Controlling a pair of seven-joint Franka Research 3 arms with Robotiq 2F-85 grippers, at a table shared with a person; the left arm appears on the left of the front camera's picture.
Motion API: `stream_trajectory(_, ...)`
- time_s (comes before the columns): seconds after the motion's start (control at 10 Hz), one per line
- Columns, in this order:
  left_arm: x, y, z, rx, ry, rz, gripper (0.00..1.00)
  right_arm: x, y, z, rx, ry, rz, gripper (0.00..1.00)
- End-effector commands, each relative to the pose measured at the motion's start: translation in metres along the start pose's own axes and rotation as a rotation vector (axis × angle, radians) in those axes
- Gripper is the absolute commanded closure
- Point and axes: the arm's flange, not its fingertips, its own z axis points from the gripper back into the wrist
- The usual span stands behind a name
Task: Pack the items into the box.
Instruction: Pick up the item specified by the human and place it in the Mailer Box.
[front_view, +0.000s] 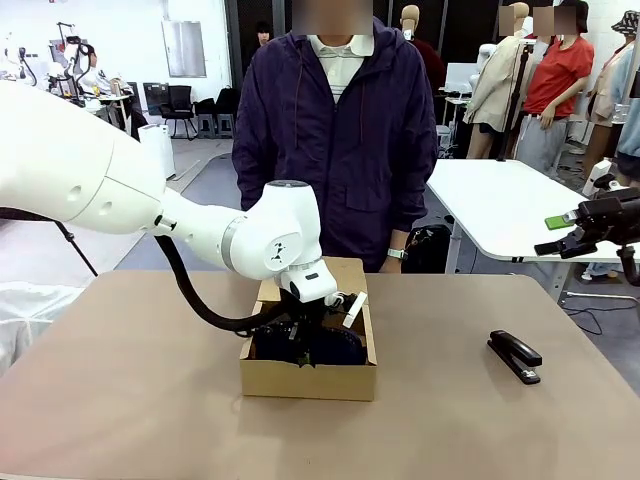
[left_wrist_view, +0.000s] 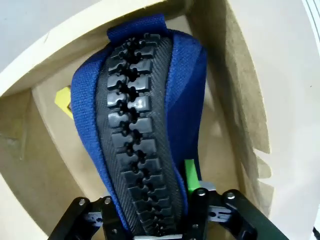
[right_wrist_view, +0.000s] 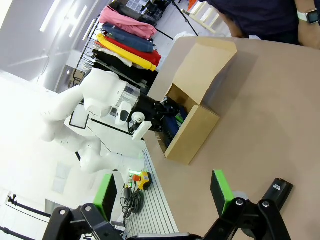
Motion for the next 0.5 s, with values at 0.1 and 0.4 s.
stream_trajectory(0.1,-0.0039,-0.0040,0.0132,0.032,-0.003,0.019,0.00,0.0031,0.0045,-0.0005,-0.015,0.006,-0.012,0.00)
stream_trajectory(0.4,-0.0062,-0.0048,0.0174,0.046,0.005,0.022,0.00,0.0031,0.0045,-0.0005,-0.015,0.006,-0.012,0.00)
